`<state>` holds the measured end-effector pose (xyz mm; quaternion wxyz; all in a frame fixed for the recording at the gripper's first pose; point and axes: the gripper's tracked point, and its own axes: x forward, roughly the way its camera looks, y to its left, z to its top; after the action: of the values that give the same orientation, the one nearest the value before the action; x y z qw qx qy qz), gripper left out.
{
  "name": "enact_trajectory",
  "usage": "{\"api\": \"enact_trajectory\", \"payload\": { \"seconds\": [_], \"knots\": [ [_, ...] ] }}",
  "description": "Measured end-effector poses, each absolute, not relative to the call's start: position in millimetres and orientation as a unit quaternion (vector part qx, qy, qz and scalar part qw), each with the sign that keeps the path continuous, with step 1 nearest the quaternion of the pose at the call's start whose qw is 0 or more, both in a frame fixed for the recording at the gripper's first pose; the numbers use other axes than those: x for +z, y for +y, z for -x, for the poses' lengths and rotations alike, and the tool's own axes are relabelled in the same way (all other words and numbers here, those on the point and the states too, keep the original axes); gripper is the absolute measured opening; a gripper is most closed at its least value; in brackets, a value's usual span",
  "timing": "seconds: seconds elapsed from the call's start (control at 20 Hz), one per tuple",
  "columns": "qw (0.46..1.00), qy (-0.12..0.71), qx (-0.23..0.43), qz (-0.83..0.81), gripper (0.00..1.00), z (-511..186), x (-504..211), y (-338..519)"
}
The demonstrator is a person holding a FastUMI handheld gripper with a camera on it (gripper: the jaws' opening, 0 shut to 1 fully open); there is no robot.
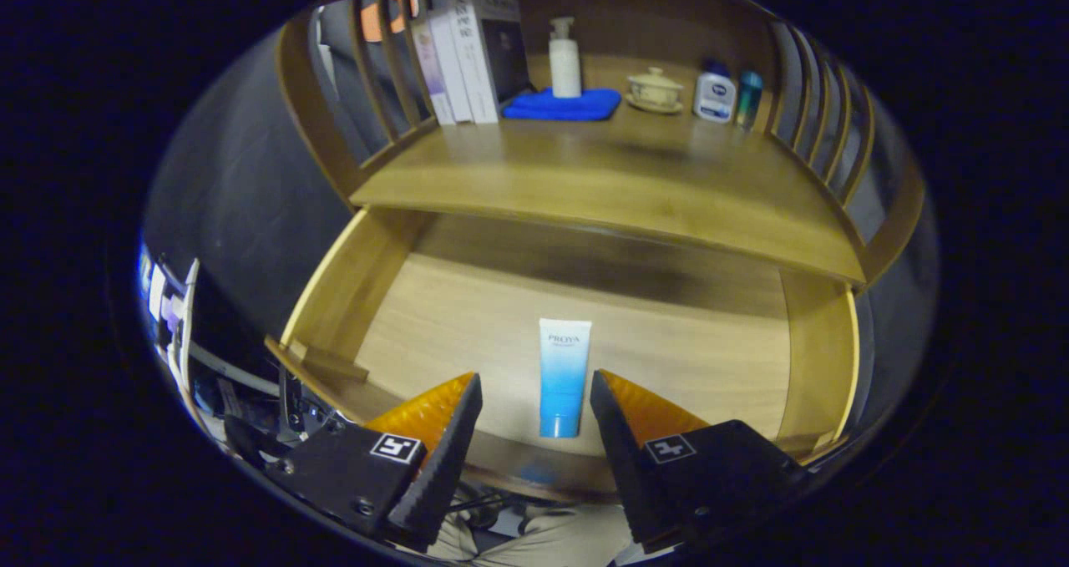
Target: Pull open the drawer, take out the items inside it, and place them on the countertop above the cabinet.
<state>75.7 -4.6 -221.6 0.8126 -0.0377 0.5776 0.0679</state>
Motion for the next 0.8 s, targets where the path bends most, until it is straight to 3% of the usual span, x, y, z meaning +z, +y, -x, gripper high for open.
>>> {"api": "enact_trajectory", "payload": {
  "seconds": [0.55, 0.8],
  "knots": [
    [0.731, 0.683, -0.003, 0.022, 0.79, -80, -281, -8],
    [0.714, 0.699, -0.035, 0.031, 0.64, -77, -299, -18]
  ]
}}
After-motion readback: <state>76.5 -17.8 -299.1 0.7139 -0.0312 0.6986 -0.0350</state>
